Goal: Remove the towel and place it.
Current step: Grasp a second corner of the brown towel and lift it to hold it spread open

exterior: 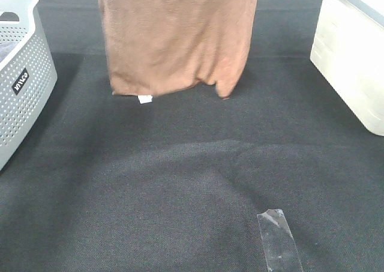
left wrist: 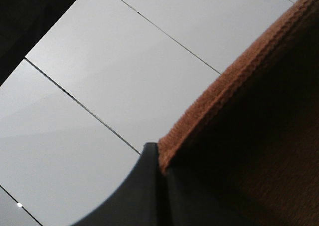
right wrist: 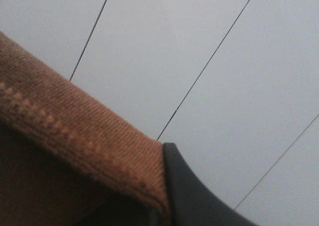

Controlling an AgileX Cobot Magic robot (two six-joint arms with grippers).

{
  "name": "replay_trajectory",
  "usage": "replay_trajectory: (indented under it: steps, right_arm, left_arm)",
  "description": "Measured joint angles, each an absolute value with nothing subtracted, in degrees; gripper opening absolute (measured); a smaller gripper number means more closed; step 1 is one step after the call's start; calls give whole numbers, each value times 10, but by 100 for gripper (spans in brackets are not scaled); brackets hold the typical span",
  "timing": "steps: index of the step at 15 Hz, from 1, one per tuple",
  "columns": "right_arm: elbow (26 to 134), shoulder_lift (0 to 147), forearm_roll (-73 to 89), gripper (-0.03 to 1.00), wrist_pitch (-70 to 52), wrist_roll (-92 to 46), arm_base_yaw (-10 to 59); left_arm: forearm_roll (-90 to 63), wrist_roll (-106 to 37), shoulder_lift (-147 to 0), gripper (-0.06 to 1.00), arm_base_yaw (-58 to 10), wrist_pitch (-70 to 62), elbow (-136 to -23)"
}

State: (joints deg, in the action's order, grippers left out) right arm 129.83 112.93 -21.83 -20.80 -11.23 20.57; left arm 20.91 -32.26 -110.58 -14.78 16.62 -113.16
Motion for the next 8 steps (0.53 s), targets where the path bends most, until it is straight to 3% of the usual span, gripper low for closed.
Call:
replay_trajectory:
  steps: [8]
  right_arm:
    - [1299, 1192, -176, 0, -62, -109, 170]
  left_arm:
    - [205, -323, -1235, 0, -141, 166, -1285]
